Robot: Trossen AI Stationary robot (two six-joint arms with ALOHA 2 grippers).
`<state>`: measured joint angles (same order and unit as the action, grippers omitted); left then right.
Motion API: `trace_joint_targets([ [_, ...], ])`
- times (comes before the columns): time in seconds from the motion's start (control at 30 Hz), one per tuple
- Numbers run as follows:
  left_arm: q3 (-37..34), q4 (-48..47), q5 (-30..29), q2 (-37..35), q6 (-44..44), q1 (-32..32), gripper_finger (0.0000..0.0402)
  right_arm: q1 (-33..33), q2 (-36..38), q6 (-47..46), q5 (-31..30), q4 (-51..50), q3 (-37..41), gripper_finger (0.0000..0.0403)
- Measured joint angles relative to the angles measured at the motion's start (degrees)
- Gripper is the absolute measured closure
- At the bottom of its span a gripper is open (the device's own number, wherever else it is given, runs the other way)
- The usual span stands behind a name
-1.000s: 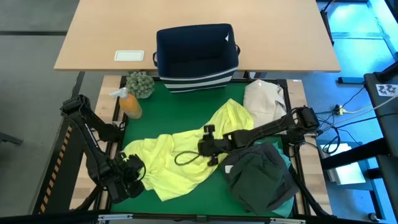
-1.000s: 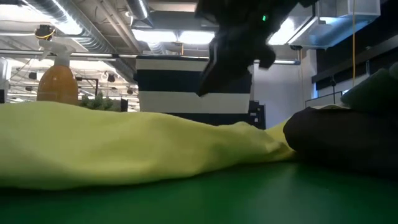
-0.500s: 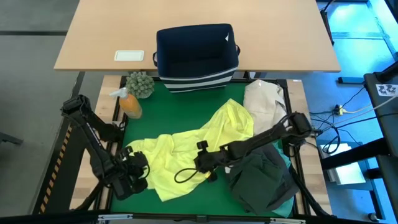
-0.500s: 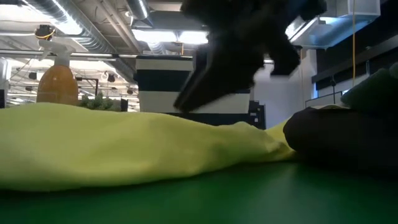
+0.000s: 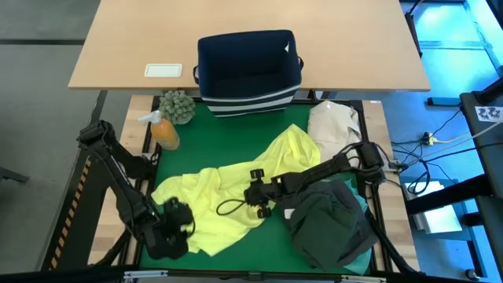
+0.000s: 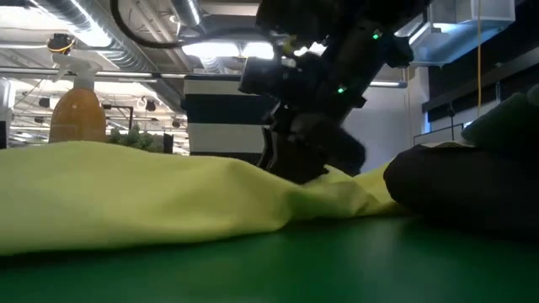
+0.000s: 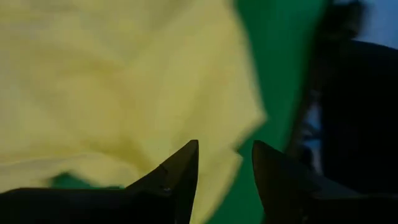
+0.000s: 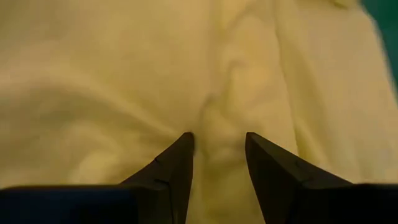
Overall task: Fold laundry
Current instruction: Fold the yellow shirt on the table
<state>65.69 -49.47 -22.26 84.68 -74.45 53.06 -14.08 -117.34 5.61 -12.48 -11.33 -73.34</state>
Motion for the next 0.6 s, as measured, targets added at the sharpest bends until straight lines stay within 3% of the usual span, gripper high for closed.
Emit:
trace_joint_targets([
  [0.13, 0.0, 8.0, 1.3, 4.7, 2.2, 2.0, 0.0263, 1.8, 0.0, -0.6, -1.5, 0.2, 0.0, 0.0256],
  [0.33, 0.0, 12.3, 9.8, 15.4, 3.2, 3.3, 0.0264, 3.0, 0.0, -2.4, -1.4, 0.4, 0.0, 0.0256],
  [0.6, 0.0, 11.3, 6.8, 21.2, 6.8, 2.2, 0.0264, 2.9, 0.0, -2.4, 0.0, 0.8, 0.0, 0.0256],
])
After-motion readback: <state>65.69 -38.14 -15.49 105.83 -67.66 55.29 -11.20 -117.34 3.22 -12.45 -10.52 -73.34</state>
